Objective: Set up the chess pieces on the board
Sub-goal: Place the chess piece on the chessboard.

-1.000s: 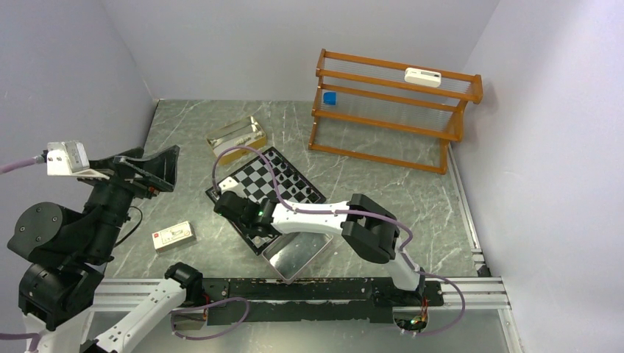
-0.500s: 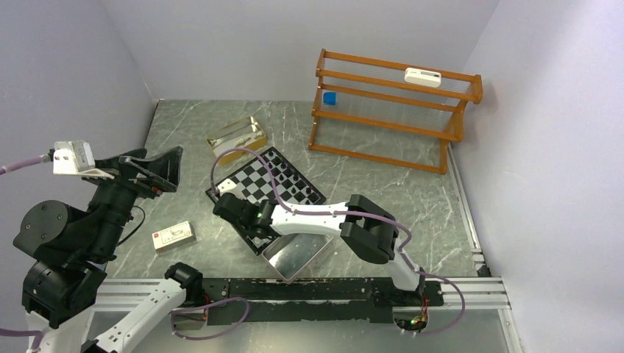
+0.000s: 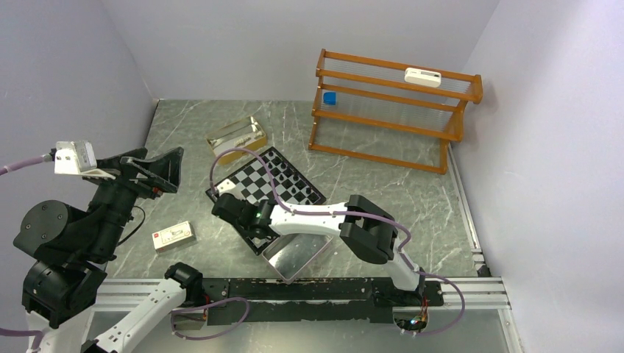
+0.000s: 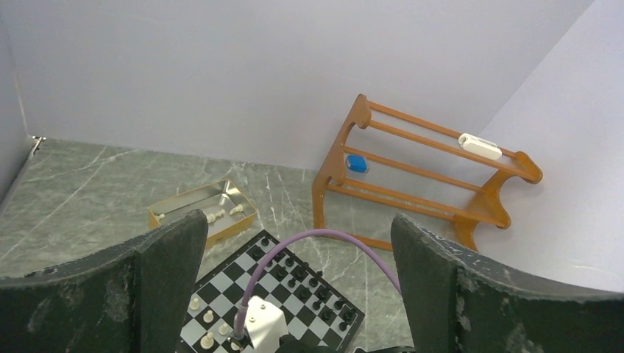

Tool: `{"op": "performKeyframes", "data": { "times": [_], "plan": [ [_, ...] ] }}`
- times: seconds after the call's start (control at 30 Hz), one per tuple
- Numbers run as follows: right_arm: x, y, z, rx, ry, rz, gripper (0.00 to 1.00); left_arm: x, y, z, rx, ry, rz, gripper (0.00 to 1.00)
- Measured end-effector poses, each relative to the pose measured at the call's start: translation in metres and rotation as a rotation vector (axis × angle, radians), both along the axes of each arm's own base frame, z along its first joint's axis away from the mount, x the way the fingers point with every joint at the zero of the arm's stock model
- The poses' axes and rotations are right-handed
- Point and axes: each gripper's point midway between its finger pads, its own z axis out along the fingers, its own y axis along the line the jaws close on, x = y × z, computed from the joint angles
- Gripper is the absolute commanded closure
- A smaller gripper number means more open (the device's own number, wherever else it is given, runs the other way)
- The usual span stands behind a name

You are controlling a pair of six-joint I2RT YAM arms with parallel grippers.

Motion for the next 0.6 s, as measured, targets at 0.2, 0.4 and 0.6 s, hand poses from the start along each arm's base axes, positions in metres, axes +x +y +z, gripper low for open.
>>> {"op": "performKeyframes", "data": {
  "times": [0.2, 0.4, 0.6],
  "plan": [
    [0.003, 0.005, 0.01, 0.016, -0.01, -0.008, 0.56, 0.0, 0.0, 0.0, 0.003, 0.0, 0.0, 0.02],
    [0.003, 0.006, 0.017, 0.035, -0.012, -0.014, 0.39, 0.004, -0.002, -0.011, 0.015, 0.023, 0.001, 0.02],
    [-0.003, -0.009, 0.058, 0.124, -0.023, -0.027, 0.18, 0.015, -0.006, -0.033, 0.044, 0.085, 0.009, 0.02]
  ]
}}
